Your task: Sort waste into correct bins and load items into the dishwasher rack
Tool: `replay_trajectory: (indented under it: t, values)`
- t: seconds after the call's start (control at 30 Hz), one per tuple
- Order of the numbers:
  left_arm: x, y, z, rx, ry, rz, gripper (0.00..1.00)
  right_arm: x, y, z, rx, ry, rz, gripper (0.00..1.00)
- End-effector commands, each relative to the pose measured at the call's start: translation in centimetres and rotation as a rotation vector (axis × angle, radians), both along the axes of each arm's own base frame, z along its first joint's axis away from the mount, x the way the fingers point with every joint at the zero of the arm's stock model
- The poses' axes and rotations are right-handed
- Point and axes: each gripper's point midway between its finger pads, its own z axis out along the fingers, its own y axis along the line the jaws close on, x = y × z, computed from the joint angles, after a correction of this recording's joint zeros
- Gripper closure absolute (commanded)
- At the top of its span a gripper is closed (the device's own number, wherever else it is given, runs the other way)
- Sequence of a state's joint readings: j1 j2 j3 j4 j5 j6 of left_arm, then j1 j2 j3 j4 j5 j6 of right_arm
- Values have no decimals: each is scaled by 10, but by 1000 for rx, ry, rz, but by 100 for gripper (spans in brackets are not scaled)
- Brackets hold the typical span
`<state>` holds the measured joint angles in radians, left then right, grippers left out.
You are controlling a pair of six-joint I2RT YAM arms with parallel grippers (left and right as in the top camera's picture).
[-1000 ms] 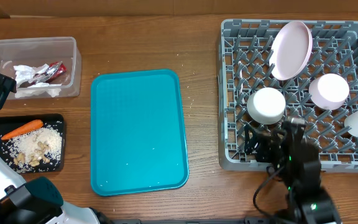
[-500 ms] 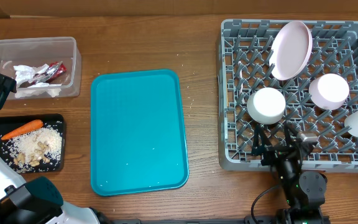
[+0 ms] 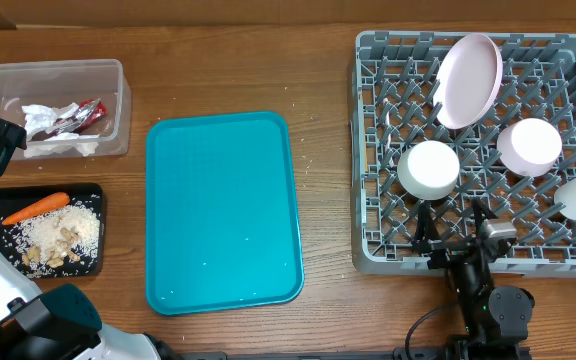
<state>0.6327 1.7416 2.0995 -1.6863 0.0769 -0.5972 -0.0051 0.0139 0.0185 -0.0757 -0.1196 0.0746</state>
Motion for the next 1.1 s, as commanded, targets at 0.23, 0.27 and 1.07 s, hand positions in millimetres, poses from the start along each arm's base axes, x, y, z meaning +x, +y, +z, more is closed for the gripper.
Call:
replay_trajectory:
  t: [0.23, 0.27, 1.07]
  values:
    - [-1, 2, -2, -1, 9, 12, 0, 1, -8, -4, -49, -2, -48, 0]
    - [-1, 2, -2, -1, 9, 12, 0, 1, -8, -4, -49, -2, -47, 0]
    - [-1, 2, -2, -1, 9, 12, 0, 1, -8, -3, -49, -2, -48, 0]
